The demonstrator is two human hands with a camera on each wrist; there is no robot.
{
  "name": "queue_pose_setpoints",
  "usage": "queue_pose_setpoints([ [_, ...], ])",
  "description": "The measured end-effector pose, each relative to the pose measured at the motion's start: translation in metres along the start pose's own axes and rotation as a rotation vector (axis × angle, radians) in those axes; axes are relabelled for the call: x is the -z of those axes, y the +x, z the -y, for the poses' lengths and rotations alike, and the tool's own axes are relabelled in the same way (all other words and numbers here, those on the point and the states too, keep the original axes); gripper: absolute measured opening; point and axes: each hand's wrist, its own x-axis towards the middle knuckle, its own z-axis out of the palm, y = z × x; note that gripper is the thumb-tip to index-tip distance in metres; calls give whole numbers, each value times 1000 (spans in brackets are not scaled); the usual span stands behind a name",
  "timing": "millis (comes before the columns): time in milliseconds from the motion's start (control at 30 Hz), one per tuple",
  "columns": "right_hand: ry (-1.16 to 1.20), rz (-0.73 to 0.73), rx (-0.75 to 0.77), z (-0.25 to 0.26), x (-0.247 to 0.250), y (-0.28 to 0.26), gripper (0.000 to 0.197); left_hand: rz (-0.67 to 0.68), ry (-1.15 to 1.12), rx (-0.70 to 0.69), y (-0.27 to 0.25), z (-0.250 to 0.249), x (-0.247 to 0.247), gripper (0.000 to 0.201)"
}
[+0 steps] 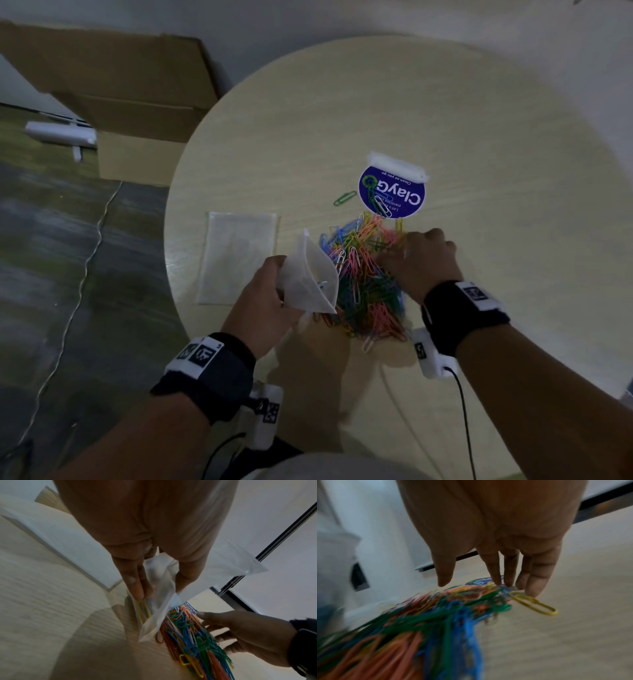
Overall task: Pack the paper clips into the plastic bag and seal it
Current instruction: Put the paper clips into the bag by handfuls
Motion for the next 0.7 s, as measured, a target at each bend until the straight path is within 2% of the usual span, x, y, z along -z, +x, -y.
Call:
queue_pose_setpoints([
  [167, -26, -49, 177, 12, -12, -6, 51, -6, 22, 8, 1, 2, 0, 76],
  [333, 119, -56, 173, 5, -6, -4, 38, -17, 9, -10, 1, -2, 0, 65],
  [433, -3, -68, 202, 3, -5, -4, 24, -19, 16, -22, 1, -4, 0, 64],
  [700, 89, -85, 196, 1, 0, -7, 25, -16, 36, -40, 5, -6, 1, 68],
])
